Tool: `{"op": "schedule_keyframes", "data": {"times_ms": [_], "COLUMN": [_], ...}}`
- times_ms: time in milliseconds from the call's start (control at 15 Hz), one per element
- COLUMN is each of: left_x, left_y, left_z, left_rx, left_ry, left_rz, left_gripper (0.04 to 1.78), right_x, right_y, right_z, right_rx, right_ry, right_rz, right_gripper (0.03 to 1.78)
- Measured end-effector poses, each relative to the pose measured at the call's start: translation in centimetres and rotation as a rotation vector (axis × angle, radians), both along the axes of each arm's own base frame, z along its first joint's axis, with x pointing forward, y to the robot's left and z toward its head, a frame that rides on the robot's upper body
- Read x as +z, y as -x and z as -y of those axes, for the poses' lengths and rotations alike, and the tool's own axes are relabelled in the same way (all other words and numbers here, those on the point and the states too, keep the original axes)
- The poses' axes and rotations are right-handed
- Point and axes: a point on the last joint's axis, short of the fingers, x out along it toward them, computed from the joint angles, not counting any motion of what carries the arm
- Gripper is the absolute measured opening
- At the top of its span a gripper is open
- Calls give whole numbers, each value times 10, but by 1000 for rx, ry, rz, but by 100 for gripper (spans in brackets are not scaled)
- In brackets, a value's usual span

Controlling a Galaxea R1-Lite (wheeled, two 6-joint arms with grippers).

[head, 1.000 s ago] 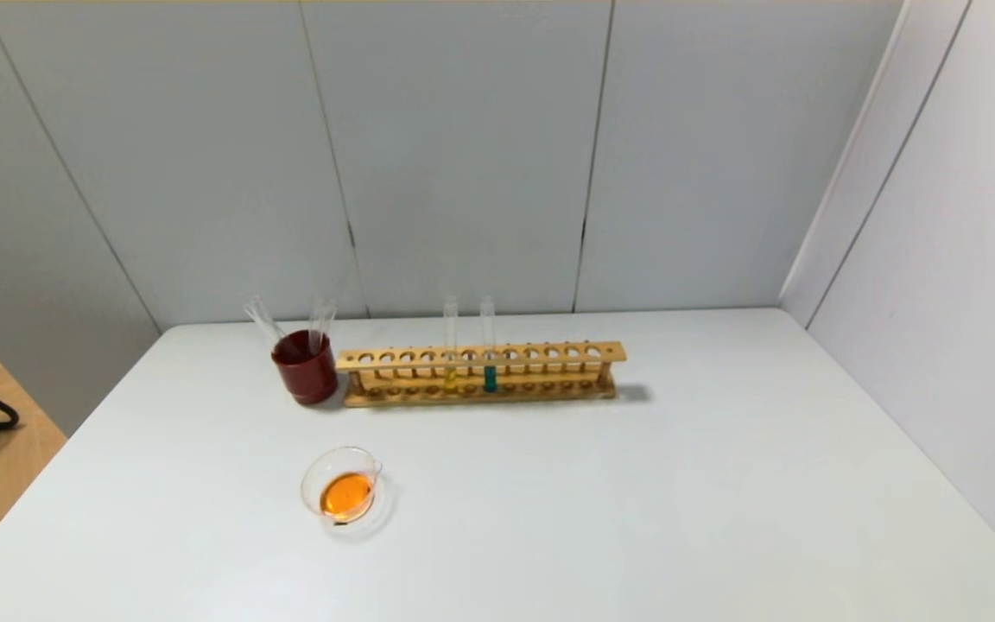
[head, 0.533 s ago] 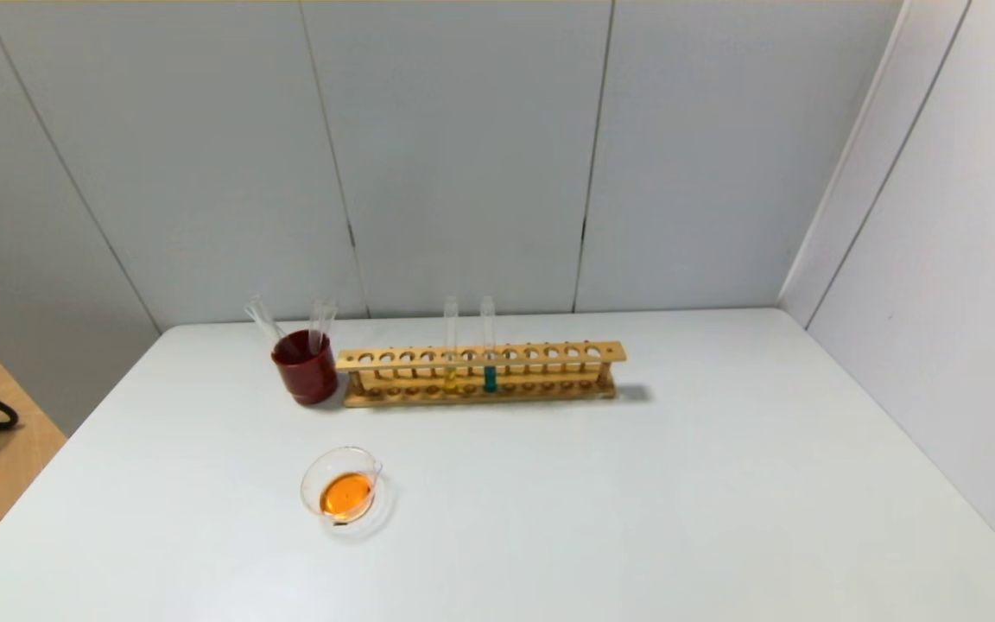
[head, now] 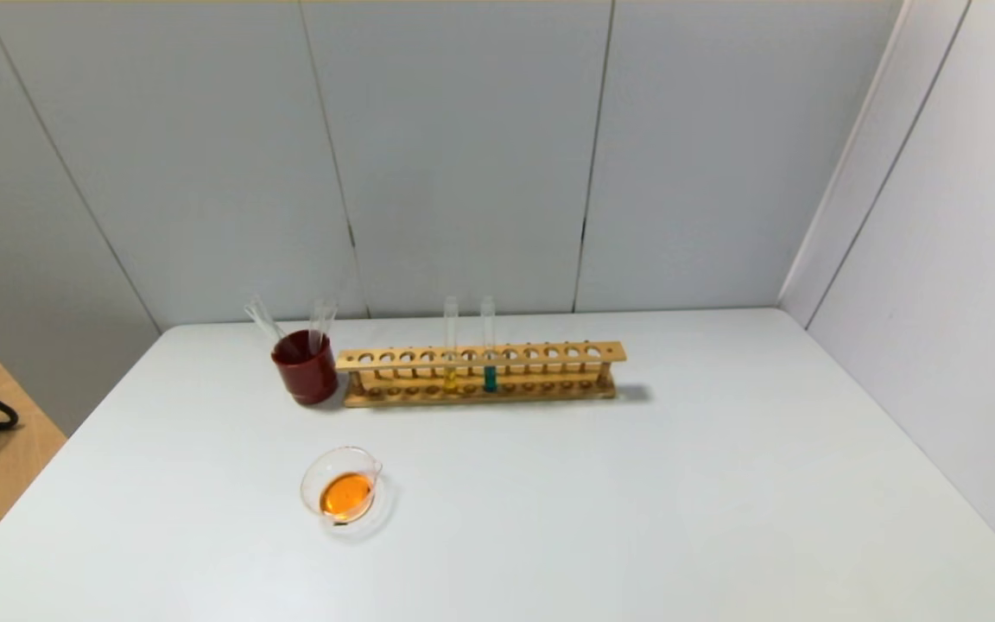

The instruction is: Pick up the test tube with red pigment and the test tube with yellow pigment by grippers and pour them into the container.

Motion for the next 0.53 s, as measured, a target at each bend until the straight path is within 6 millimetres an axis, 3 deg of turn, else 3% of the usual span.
{"op": "schedule_keyframes", "data": {"times_ms": [200, 533], "left_x": [-15, -15], "left_y": [-1, -1], "left_z": [4, 4], "left_rx": [-164, -172], "left_ry": [36, 47], "left_rz": [-148, -150], "left_gripper": [175, 175], "right_x": [0, 0], "right_y": [0, 0], "right_z": [0, 0], "right_rx": [0, -1], "right_ry": [0, 0], "right_rz": [0, 0], "right_gripper": [175, 175]}}
